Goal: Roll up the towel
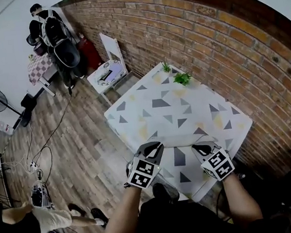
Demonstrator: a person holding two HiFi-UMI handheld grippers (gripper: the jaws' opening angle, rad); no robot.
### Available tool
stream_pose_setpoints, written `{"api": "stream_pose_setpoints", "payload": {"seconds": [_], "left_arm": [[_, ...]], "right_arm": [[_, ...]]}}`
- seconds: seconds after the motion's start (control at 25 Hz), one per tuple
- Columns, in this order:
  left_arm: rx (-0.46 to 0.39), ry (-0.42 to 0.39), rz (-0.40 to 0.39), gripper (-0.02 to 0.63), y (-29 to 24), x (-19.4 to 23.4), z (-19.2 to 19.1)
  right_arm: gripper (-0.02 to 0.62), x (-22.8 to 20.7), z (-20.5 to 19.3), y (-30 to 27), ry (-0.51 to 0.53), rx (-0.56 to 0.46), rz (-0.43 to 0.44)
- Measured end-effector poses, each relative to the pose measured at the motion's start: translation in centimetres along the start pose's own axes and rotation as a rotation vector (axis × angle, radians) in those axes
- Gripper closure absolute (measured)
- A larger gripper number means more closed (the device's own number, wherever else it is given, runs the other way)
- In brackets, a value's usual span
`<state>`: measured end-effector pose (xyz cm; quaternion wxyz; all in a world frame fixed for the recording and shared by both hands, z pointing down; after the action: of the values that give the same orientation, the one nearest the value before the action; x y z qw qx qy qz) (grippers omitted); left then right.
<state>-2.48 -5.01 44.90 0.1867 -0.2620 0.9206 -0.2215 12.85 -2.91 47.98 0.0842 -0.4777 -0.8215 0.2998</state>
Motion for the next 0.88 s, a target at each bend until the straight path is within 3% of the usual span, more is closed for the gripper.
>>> {"api": "stream_pose_setpoints", "payload": {"seconds": [0.24, 0.4, 0.64, 0.88], "left_arm": [[-0.096, 0.201, 0.093, 0.580, 4.0, 3.6, 0.0], [-0.138, 0.243, 0.141, 0.586, 6.8, 6.2, -0.8], [-0.179, 0.285, 0.128, 0.588, 10.1, 9.6, -4.0], [-0.238, 0.277, 0.127, 0.588, 10.8, 13.1, -3.4]], "right_arm": [[0.578, 2.3, 3.3, 0.8, -0.020, -0.129, 0.044], [0.579, 3.9, 4.3, 0.7, -0.044, -0.181, 0.031], [0.580, 6.1, 5.5, -1.2, -0.151, -0.273, -0.035], [0.580, 8.5, 9.2, -1.4, -0.099, -0.355, -0.093]]}}
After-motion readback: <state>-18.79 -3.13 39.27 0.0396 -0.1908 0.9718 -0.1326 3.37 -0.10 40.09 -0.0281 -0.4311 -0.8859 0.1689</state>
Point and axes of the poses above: the fingertips, and each gripper's own axes: y backward along the fingers, x to its left, z out of its top, the point moved 3 cm from there along y, backward along the fingers, and after that the axes turned 14 degrees about z, right-handed, at the moved point
